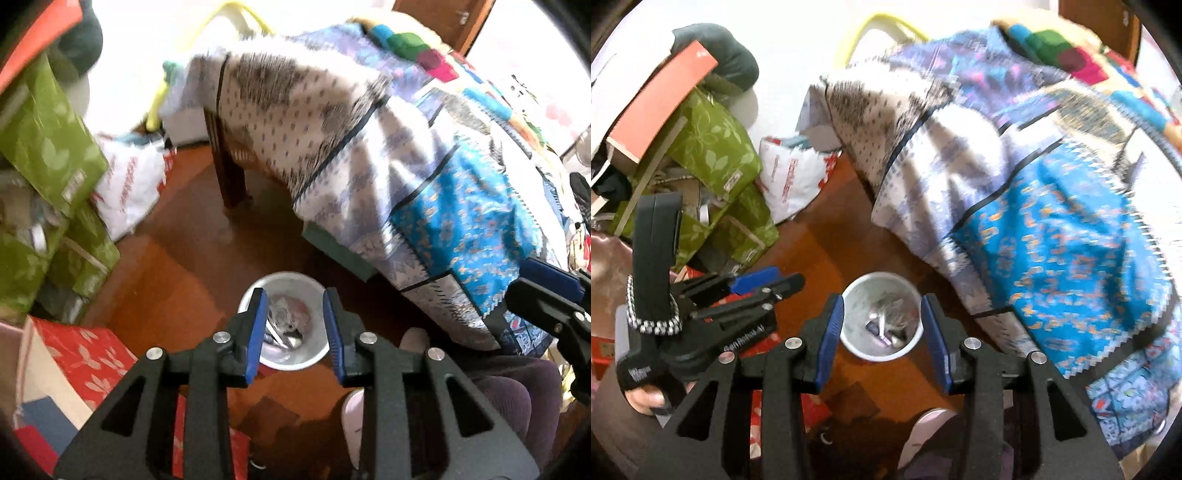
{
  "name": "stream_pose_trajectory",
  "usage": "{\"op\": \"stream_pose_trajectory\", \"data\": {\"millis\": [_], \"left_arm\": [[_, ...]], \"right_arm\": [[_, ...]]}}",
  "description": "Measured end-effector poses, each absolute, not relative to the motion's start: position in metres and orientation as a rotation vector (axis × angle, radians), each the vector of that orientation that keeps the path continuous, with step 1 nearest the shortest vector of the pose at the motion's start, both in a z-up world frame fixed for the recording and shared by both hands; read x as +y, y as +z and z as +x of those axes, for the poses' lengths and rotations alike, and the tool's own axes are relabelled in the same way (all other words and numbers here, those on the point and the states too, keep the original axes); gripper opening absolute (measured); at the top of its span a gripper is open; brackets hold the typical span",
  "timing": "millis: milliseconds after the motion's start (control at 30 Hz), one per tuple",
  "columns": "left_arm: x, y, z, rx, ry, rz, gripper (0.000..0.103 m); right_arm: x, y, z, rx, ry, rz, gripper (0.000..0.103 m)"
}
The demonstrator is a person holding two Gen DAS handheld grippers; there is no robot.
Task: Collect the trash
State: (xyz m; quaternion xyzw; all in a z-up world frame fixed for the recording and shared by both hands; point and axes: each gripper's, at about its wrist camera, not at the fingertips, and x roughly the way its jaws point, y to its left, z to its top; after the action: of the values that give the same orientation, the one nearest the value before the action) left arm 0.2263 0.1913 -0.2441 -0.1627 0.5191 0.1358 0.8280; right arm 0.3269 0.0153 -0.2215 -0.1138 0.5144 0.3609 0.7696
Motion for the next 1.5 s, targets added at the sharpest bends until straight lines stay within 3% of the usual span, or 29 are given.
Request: {"op": "stream_pose_trajectory", "data": {"millis": [533, 833, 900, 933, 1000, 1033, 1100, 1200, 1267, 1500], "left_arm": [[0.091, -0.026, 0.118, 0.572, 0.08, -0.16, 0.03], [0.032, 0.016, 0.035, 0.377, -0.012, -0.068, 0.03], [0.023, 0.016, 0.023, 0.365, -0.018, -0.057, 0.038], [0.02, 0.015, 0.017, 0.359, -0.018, -0.056, 0.044], [0.015, 0.014, 0.011, 0.348, -0.02, -0.05, 0.066], [0.013, 0.013, 0.008, 0.343, -0.022, -0.041, 0.068], [0.007, 0.011, 0.004, 0.348, -0.024, -0.026, 0.079], [0.001, 0.008, -0.001, 0.351, -0.011, -0.016, 0.096], [-0.001, 0.006, -0.004, 0.355, -0.019, -0.018, 0.096], [0.001, 0.001, -0.008, 0.362, -0.014, -0.028, 0.096]], "right_arm": [[-0.113, -0.045, 0.201, 0.52, 0.529, -0.066, 0.04], [-0.166, -0.011, 0.123, 0.34, 0.347, 0.034, 0.04], [-0.173, -0.011, 0.11, 0.323, 0.298, 0.036, 0.04], [-0.175, -0.012, 0.106, 0.32, 0.281, 0.038, 0.043], [-0.18, -0.013, 0.097, 0.321, 0.253, 0.047, 0.058], [-0.184, -0.013, 0.093, 0.319, 0.241, 0.052, 0.068], [-0.189, -0.013, 0.086, 0.305, 0.212, 0.059, 0.074], [-0.193, -0.013, 0.079, 0.292, 0.177, 0.064, 0.091], [-0.198, -0.013, 0.072, 0.276, 0.154, 0.083, 0.103], [-0.201, -0.017, 0.062, 0.279, 0.148, 0.078, 0.103]]}}
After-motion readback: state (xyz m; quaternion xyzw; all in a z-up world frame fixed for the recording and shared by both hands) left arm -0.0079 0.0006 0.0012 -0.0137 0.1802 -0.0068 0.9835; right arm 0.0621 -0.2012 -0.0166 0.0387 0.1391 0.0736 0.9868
